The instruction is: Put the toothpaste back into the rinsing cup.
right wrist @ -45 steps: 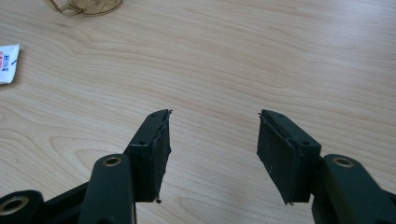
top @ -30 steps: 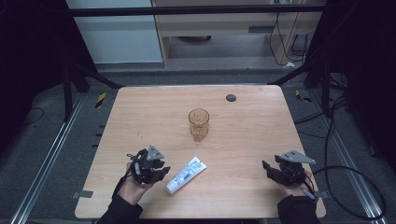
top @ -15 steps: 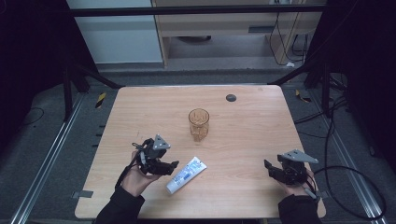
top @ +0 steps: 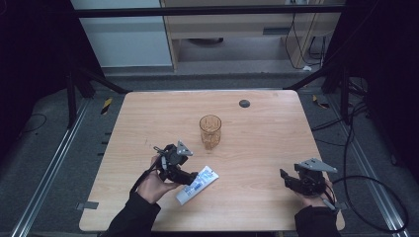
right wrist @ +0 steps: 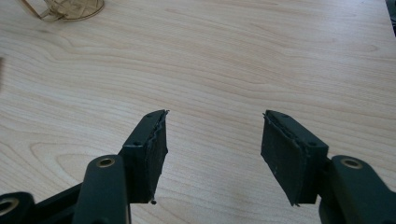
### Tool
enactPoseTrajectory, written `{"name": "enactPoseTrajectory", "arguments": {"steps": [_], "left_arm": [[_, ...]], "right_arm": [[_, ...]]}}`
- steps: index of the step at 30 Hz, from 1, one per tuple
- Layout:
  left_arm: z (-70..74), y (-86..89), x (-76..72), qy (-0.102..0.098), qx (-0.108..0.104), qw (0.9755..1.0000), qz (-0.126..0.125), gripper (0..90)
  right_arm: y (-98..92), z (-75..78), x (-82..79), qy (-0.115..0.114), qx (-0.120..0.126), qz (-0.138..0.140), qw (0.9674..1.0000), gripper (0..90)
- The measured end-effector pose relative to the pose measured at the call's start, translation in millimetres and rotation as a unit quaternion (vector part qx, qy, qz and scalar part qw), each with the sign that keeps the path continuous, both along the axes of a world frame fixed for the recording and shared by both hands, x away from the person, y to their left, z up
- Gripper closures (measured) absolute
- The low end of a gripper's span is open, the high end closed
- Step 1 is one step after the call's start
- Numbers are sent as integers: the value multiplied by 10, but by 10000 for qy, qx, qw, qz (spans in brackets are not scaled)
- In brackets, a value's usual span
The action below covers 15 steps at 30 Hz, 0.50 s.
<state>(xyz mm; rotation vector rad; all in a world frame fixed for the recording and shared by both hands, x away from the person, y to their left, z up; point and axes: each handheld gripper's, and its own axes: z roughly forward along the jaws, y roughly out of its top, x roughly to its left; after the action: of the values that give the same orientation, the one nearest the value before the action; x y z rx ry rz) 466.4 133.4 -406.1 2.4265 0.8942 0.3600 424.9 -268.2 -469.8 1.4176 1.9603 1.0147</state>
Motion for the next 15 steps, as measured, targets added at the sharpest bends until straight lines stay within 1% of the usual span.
{"name": "enactPoseTrajectory", "arguments": {"steps": [3,6,7,8,9,10,11,15], "left_arm": [[-21,-23,20,56,49,10000,-10,243],[-61,-54,47,169,130,9998,-15,233],[-91,-73,54,238,162,9996,-46,229],[-91,-73,54,238,162,9996,-46,229],[-126,-97,57,287,201,9994,-71,228],[-126,-97,57,287,201,9994,-71,227],[-162,-122,60,334,209,9992,-78,227],[-224,-166,72,418,305,9986,-132,226]], "right_arm": [[1,0,1,13,12,-1,10000,404],[-3,-4,4,20,9,0,10000,403],[-5,-6,3,24,19,1,10000,402],[-8,-7,4,18,13,4,10000,402],[-9,-7,4,19,18,0,10000,402],[-9,-7,4,19,18,0,10000,402],[-10,-10,6,18,8,-2,10000,402],[-3,-14,7,37,-9,7,10000,403]]}}
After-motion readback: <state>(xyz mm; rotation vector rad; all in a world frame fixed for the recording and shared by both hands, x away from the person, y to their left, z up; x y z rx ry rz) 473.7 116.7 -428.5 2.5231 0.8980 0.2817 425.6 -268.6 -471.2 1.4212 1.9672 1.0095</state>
